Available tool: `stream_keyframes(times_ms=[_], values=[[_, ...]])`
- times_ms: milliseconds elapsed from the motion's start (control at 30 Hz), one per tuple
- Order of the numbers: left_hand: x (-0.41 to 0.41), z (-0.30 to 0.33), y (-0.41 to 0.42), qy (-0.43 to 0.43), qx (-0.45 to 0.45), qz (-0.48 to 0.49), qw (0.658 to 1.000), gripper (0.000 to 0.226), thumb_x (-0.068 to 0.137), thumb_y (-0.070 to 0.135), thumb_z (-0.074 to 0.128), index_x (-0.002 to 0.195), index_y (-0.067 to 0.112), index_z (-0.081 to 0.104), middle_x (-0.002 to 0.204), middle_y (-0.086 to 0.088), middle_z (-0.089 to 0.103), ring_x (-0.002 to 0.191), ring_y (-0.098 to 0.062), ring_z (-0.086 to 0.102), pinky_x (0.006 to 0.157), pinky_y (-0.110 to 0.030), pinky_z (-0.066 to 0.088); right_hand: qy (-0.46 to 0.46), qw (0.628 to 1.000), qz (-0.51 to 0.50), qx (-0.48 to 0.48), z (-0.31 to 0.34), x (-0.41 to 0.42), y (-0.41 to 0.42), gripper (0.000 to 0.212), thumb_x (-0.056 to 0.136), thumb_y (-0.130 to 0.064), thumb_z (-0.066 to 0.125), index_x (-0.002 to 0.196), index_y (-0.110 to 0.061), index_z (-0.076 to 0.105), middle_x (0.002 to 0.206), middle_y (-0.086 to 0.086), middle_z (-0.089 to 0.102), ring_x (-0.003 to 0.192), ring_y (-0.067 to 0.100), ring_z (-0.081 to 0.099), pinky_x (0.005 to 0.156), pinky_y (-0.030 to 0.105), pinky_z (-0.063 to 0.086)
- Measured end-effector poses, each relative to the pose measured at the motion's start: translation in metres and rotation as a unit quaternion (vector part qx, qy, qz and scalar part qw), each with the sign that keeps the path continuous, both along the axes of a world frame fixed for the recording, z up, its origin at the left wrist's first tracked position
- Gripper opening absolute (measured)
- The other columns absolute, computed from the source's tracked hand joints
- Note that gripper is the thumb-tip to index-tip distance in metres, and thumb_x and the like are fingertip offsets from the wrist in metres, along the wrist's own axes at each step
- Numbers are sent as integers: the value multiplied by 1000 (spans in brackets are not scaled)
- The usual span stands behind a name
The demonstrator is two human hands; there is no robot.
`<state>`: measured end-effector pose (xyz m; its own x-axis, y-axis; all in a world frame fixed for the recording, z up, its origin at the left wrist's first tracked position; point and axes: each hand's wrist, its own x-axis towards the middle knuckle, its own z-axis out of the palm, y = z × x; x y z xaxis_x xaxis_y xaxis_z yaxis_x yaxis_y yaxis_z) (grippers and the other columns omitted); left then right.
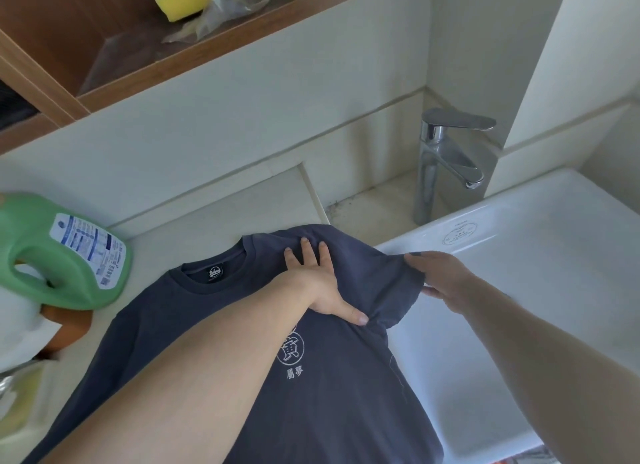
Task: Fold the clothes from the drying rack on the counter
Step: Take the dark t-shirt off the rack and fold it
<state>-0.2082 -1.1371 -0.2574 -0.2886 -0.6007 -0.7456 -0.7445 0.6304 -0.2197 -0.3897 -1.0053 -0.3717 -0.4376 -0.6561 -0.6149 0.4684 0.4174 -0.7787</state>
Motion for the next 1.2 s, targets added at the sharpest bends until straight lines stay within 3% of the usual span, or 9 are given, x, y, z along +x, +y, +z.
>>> stream_keyframes(times_ms=[167, 300, 467, 633, 800, 900, 1000, 1100, 1200], values=[[0, 0, 0, 1, -1, -8, 1000, 164, 52, 93, 69, 151, 15, -37, 160, -15, -39, 146, -52, -28, 123, -61, 5, -29, 991, -82, -103, 11, -3, -17, 22, 89, -27, 66, 97, -7, 63, 89, 12, 60, 85, 30, 52, 68, 33, 43], [-1, 2, 1, -2, -2, -11, 1000, 164, 53, 94, 68, 151, 14, -36, 160, -17, -39, 146, -53, -28, 122, -62, 6, -79, 987, -59, -124, 15, -2, -15, 32, 96, -27, 56, 113, 0, 64, 107, 21, 65, 100, 34, 61, 84, 43, 47], [-1, 2, -1, 3, -3, -7, 1000, 164, 52, 94, 68, 151, 15, -36, 160, -16, -38, 147, -53, -27, 122, -62, 6, -36, 990, -42, -127, 25, -5, -6, 27, 92, -27, 58, 105, -5, 66, 100, 16, 65, 98, 30, 58, 78, 38, 46], [-1, 1, 0, 11, 0, 6, 1000, 164, 52, 91, 71, 151, 17, -37, 161, -13, -39, 148, -51, -26, 122, -62, 9, -102, 979, -109, -141, 30, -14, 4, 41, 92, -12, 53, 122, 13, 63, 122, 23, 69, 115, 38, 65, 91, 40, 51], [0, 1, 0, 13, -3, 5, 1000, 165, 51, 92, 71, 151, 17, -37, 161, -14, -38, 148, -51, -25, 123, -63, 9, -181, 972, -10, -151, 44, -3, 8, 47, 104, -36, 43, 128, 1, 60, 133, 19, 63, 111, 35, 67, 83, 42, 54], [0, 0, -1, 11, -4, 2, 1000, 166, 50, 93, 70, 151, 16, -37, 161, -15, -38, 148, -52, -25, 123, -63, 7, -226, 960, 94, -137, 51, -5, 15, 60, 104, -56, 39, 137, -11, 59, 136, 13, 65, 124, 38, 62, 97, 58, 51], [0, -1, -2, 10, -8, -4, 1000, 166, 50, 94, 69, 151, 15, -36, 161, -16, -37, 148, -53, -25, 123, -63, 5, -197, 966, 146, -87, 54, -12, 19, 58, 96, -66, 49, 135, -24, 63, 133, 5, 66, 120, 40, 64, 93, 74, 47], [0, -1, -2, 10, -9, -4, 1000, 166, 50, 94, 69, 151, 15, -36, 160, -17, -38, 147, -53, -25, 122, -63, 4, -146, 978, 140, -52, 48, -17, 21, 66, 88, -70, 59, 141, -30, 57, 143, -9, 58, 127, 37, 59, 96, 78, 41], [0, -1, -2, 12, -9, -3, 1000, 166, 50, 94, 69, 151, 15, -36, 160, -17, -38, 148, -53, -25, 121, -63, 5, -149, 983, 85, -61, 40, -11, 23, 53, 96, -58, 58, 135, -22, 61, 140, -5, 61, 126, 38, 59, 96, 78, 42]])
